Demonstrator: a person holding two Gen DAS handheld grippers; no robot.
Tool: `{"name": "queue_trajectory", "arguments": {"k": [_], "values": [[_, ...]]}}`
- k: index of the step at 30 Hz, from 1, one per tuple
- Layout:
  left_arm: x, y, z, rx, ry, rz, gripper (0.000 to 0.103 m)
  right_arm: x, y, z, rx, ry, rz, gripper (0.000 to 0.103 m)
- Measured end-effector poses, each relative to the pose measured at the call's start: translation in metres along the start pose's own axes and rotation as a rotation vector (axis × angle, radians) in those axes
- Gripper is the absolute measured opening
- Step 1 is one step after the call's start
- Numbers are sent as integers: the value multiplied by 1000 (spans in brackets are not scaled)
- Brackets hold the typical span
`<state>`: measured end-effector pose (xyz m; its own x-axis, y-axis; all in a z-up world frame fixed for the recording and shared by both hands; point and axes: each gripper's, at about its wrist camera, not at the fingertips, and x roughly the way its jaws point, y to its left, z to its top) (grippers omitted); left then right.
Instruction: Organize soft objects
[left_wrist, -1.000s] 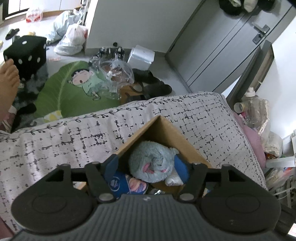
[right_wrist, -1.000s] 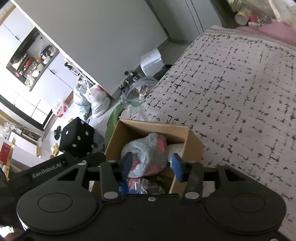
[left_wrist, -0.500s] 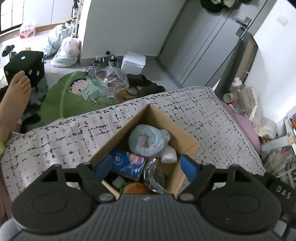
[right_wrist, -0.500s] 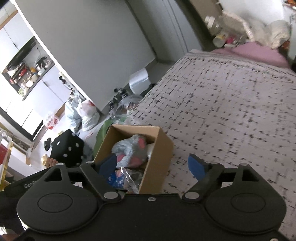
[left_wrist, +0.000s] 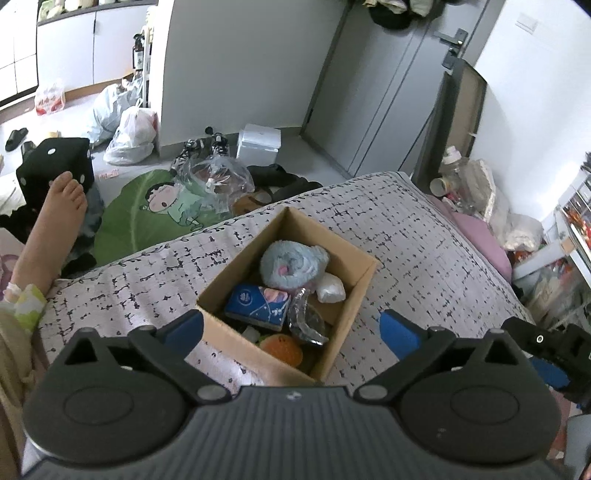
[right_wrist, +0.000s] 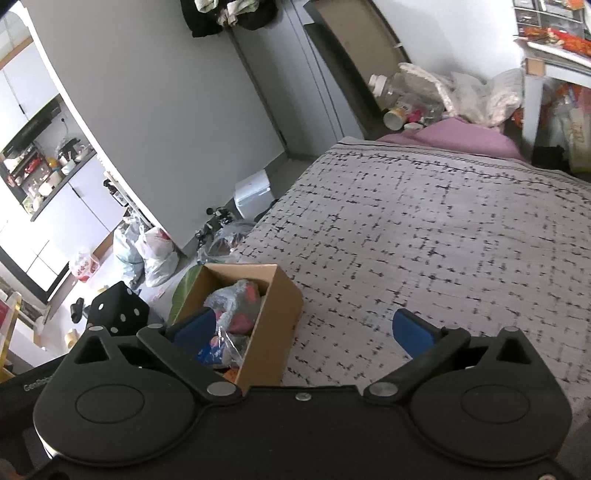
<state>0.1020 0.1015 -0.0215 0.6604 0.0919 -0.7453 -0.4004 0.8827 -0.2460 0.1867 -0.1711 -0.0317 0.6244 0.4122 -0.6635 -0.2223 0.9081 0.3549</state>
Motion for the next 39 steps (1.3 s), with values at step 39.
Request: {"name": "queue_trajectory", "arguments": {"k": [39], "values": [[-121, -37, -67, 279, -91, -106, 102, -143, -19, -69, -129, -74, -175, 103]]}}
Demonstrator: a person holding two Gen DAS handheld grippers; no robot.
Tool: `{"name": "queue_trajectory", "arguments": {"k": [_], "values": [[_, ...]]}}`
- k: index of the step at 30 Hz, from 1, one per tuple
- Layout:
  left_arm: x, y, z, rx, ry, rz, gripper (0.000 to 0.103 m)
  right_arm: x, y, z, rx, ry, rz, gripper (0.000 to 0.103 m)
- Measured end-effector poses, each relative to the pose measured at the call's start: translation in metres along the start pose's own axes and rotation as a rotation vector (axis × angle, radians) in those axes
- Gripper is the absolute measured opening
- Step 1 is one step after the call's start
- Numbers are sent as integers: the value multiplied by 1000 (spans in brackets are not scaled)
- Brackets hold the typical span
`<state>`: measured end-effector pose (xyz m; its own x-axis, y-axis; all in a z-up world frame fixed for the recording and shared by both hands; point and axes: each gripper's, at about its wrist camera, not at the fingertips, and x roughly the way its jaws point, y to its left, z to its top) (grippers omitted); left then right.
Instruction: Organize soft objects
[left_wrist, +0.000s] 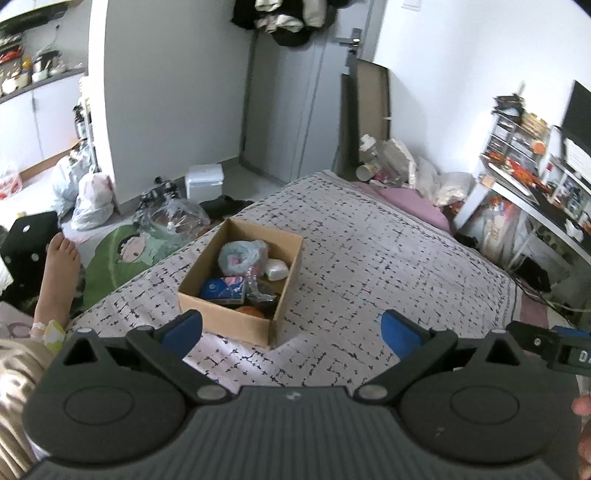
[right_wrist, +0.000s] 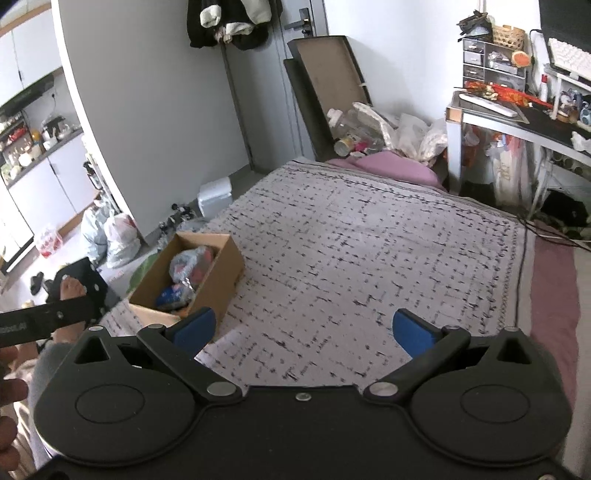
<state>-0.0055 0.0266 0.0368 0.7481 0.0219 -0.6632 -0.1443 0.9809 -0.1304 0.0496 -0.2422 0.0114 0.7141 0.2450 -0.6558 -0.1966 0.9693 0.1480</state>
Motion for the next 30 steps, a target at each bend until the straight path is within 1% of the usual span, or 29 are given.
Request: {"name": "queue_trajectory", "arguments": {"k": [6, 14, 22, 30], "values": [[-2, -12, -10, 54, 8, 0, 102, -13, -2, -1, -16, -43, 5, 103], [-6, -8, -11, 36, 14, 16, 102, -13, 1, -5, -37, -32, 23, 103], [-6, -10, -12, 55, 23, 23, 102, -14, 0, -6, -35, -28, 15, 103], [-6, -9, -10, 44, 20, 18, 102, -14, 0, -6, -42, -28, 8, 103]]}}
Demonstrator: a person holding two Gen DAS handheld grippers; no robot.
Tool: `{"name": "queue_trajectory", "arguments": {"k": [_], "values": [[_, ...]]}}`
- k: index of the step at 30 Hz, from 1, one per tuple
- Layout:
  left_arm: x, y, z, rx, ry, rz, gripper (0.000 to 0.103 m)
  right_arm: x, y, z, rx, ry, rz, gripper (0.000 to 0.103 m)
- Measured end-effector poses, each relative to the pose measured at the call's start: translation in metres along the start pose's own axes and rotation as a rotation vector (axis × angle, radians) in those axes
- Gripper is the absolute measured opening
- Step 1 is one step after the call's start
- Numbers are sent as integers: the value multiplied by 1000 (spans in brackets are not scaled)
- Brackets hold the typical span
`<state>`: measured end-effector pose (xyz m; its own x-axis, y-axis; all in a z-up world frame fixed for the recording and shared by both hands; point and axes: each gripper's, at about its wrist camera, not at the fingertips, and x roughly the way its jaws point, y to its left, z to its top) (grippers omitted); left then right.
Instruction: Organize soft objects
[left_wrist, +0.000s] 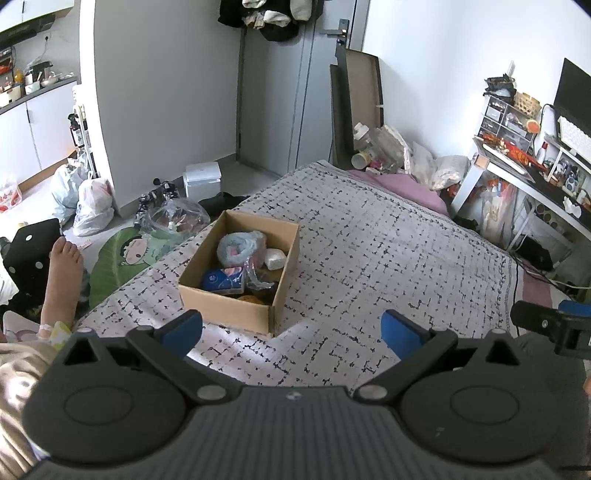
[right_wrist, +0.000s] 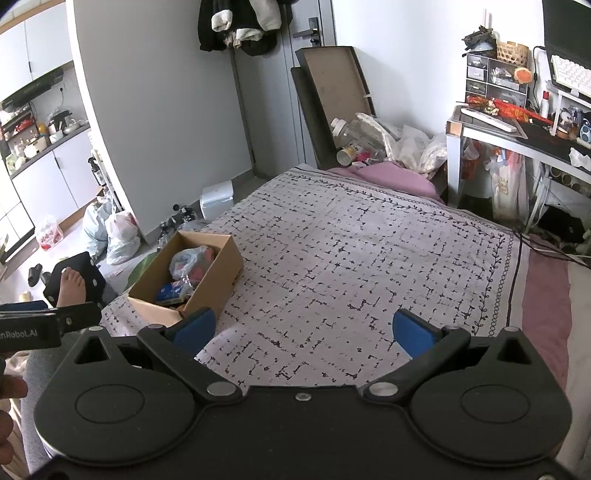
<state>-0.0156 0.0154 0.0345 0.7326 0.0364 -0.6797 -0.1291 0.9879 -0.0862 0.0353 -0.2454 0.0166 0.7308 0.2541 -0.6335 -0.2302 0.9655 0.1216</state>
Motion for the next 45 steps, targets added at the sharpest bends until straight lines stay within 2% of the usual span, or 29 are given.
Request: {"name": "queue_trajectory", "arguments": {"k": [45], "values": [[2, 6, -4, -14, 15, 3, 102, 2, 7, 0, -35, -1, -19, 103]]}}
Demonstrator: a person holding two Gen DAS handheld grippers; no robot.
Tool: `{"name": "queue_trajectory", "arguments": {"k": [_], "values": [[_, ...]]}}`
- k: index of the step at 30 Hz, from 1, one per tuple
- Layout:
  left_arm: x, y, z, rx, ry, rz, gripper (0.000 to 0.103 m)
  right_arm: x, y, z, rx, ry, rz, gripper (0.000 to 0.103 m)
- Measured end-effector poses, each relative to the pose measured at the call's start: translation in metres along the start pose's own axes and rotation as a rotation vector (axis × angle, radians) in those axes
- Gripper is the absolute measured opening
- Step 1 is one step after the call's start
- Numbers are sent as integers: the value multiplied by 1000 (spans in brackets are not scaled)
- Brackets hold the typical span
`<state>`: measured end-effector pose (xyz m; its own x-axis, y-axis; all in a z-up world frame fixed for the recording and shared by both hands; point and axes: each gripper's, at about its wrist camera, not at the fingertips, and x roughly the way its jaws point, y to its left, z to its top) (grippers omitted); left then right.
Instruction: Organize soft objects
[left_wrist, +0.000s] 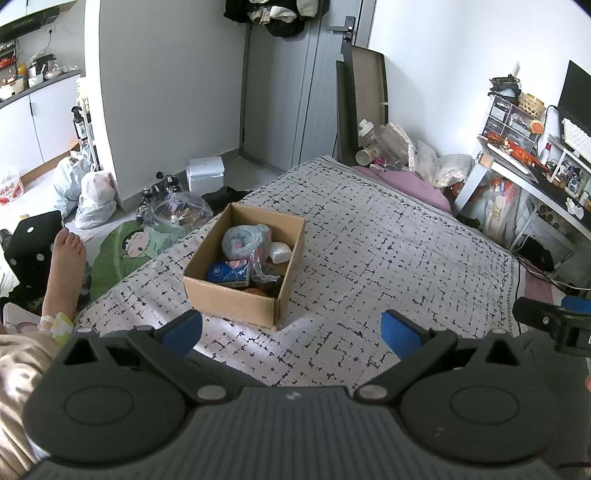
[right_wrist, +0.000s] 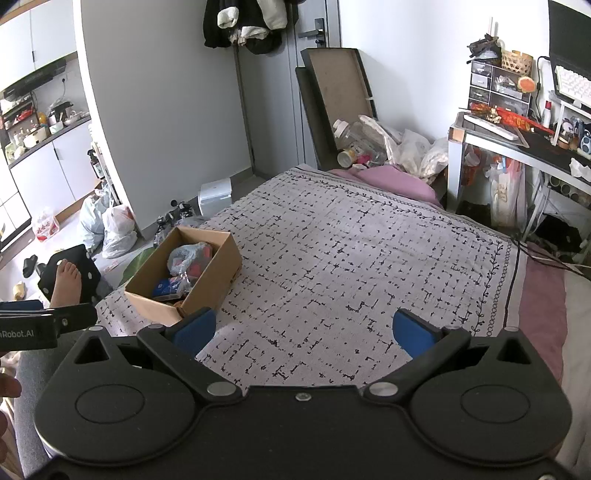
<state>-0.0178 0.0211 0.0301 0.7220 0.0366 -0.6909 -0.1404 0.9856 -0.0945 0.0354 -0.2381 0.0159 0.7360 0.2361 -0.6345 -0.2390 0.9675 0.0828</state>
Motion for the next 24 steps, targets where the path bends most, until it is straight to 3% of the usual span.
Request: {"name": "queue_trajectory", "arguments": {"k": [24], "values": [[0, 2, -4, -4, 4, 2, 102, 0, 2, -2, 1, 8, -3, 103]]}}
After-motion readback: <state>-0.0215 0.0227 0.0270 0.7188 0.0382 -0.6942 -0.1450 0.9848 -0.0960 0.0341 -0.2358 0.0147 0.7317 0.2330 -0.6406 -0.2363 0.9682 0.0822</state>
